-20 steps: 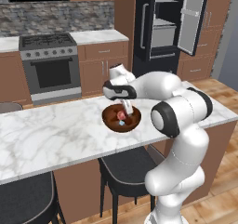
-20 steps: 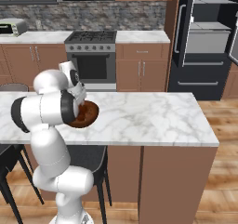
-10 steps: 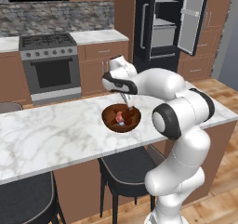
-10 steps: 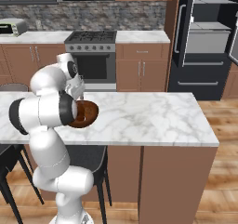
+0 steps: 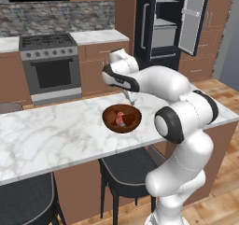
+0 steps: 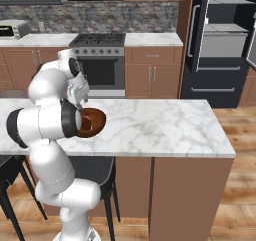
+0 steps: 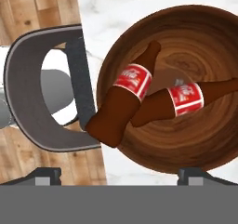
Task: Open the fridge, grab two sodas, and place both sodas inside the bowl with ice on the dining counter.
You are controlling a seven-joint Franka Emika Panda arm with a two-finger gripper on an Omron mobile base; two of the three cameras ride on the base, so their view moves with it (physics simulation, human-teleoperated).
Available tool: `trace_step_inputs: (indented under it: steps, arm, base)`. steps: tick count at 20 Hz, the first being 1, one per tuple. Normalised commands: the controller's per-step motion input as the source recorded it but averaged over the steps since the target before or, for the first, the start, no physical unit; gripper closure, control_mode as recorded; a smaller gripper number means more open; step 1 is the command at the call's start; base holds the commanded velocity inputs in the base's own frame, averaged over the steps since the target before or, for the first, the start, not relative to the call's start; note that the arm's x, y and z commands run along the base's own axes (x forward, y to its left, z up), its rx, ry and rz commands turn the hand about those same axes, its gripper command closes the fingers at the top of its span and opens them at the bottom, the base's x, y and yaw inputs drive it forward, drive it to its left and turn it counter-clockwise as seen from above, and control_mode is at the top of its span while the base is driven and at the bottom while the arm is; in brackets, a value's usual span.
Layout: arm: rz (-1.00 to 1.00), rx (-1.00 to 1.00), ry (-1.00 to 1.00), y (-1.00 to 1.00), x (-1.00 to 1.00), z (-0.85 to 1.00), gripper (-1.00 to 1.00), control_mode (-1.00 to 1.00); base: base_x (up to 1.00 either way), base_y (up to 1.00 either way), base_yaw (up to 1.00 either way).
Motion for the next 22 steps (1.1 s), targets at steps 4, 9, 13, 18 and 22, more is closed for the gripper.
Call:
trace_step_inputs:
  steps: [4,9,13,18,22]
  arm:
    - [0.0,0.0,0.0,0.0,-0.33,0.09,-1.0,-1.0]
    - [0.0,0.0,0.0,0.0,-0.32,0.12,-1.0,-1.0]
    - [0.0,0.03,0.0,-0.04,-0.34,0.03,-1.0,-1.0]
    - [0.0,0.07,0.0,-0.15,-0.39,0.0,-1.0,-1.0]
    - [-0.05,0.09,-0.03,-0.13,-0.45,0.0,-1.0,-1.0]
  base:
    - [0.0,0.0,0.0]
    - [0.0,0.0,0.0]
    - [0.0,0.0,0.0]
    - [0.0,0.0,0.0]
    - [0.0,0.0,0.0]
